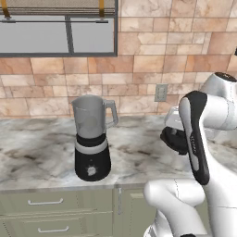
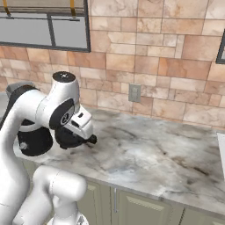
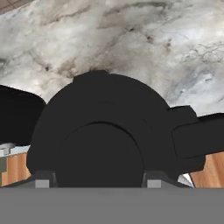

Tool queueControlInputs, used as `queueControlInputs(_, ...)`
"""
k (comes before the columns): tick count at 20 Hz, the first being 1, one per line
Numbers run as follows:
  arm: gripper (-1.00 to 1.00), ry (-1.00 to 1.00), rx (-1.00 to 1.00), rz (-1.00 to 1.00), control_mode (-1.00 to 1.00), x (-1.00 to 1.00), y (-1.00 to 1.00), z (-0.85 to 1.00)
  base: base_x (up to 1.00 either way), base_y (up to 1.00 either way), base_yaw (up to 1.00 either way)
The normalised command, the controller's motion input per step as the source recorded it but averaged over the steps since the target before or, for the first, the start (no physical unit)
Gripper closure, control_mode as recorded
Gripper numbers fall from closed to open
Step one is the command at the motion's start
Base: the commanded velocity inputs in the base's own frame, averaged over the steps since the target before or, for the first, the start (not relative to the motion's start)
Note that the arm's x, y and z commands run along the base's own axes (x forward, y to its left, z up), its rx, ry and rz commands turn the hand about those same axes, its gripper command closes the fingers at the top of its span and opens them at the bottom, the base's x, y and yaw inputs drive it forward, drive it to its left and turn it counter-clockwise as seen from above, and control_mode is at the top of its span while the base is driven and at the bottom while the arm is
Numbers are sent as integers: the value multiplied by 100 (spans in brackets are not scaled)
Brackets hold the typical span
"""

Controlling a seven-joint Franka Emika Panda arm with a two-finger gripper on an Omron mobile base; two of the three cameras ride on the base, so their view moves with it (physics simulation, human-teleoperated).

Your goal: Grab the lemon and garlic from the fridge, place them in the blender, close the lid, and turn on the blender to create a marinade.

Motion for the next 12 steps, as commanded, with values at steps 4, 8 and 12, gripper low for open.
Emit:
queueControlInputs(4, 100, -13, 0, 3, -100, -20, 67, 96, 0, 0, 0)
queueControlInputs(8, 100, -5, 0, 3, -100, -11, 73, 99, 0, 0, 0)
queueControlInputs(12, 100, 0, 0, 0, -100, 0, 69, 92, 0, 0, 0)
